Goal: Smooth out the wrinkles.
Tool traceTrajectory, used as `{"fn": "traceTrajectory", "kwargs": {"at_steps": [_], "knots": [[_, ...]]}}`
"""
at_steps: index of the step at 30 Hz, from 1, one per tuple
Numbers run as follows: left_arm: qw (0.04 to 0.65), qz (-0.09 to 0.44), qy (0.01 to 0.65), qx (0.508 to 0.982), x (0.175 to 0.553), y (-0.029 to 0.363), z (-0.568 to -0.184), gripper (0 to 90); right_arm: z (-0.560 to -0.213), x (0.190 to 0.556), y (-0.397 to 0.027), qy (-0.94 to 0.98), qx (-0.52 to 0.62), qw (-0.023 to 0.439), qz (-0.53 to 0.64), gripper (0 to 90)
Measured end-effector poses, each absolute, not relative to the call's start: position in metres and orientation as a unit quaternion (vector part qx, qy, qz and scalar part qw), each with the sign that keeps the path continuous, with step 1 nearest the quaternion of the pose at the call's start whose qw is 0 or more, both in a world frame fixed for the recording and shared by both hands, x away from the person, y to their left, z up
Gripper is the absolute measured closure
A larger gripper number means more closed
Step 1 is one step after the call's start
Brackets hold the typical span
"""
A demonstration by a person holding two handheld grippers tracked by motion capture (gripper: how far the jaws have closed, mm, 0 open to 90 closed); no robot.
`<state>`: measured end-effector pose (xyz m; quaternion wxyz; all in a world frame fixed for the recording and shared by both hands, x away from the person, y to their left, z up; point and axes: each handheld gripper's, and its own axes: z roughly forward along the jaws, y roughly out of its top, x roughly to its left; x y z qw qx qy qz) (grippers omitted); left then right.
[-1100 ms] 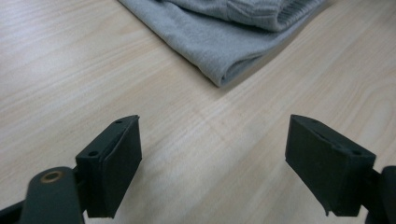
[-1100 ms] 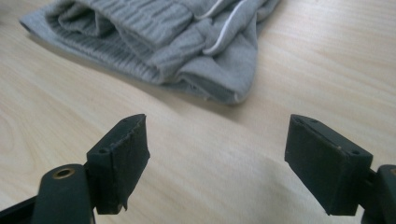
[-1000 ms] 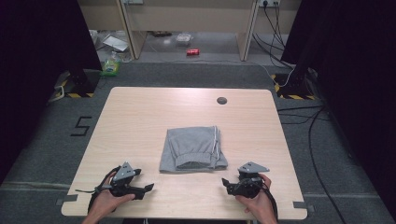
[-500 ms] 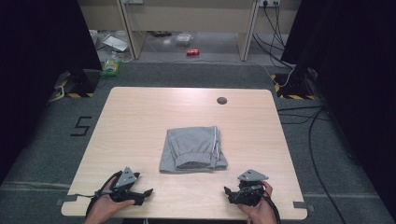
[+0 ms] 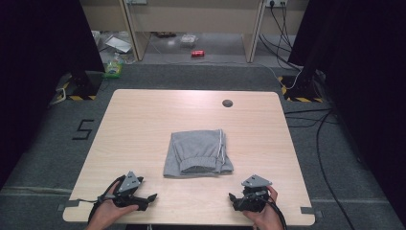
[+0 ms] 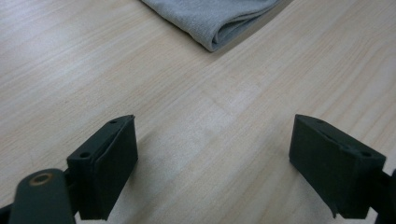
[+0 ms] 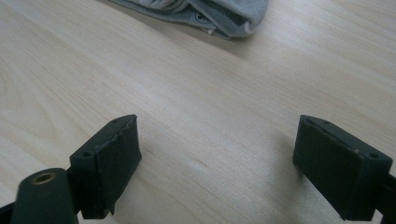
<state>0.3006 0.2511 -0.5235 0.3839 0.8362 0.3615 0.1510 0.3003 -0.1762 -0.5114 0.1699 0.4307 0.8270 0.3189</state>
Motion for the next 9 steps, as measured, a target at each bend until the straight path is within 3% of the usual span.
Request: {"fn": "traceTrajectory", "kwargs": {"at_steps": [9], "knots": [[0.385, 0.151, 0.363, 0.835, 0.3009, 0.251, -0.5236, 14.4, -0.5118, 0.3007, -0.1766, 0.827, 0.429, 0.17, 0.321, 14.9]]}}
